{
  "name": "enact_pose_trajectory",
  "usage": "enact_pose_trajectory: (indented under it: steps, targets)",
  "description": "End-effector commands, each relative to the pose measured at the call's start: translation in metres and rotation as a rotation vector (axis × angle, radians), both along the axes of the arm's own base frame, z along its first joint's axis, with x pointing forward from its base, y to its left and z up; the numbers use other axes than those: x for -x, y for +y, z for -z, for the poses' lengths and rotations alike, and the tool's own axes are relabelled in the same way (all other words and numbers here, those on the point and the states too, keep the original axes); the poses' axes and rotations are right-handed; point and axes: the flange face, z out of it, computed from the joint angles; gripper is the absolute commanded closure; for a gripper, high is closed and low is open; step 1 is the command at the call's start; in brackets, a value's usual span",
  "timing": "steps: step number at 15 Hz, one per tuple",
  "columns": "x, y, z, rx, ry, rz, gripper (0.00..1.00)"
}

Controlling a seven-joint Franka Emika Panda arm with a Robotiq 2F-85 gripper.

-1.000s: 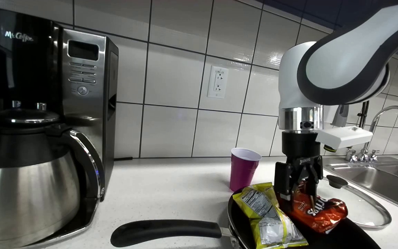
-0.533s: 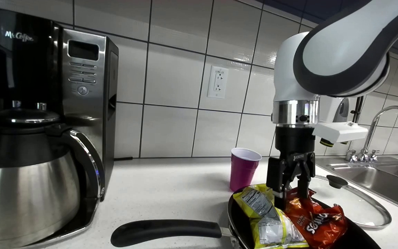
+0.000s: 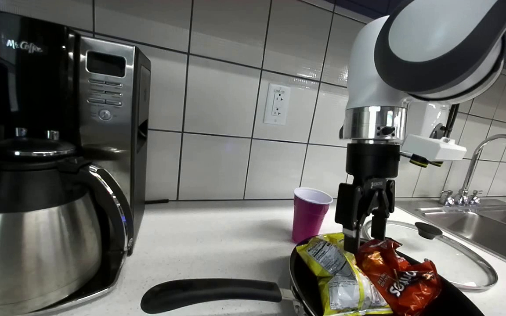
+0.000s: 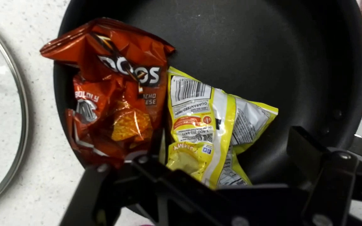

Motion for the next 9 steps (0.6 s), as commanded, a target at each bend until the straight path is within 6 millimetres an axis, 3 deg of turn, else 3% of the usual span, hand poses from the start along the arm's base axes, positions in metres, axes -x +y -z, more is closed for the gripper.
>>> enact_pose_trajectory:
  steps: [1,9]
  targets:
    - [0.007,0.014,-0.016,-0.025,0.024,-0.059,0.0]
    - [0.007,0.015,-0.002,-0.017,0.019,-0.041,0.0]
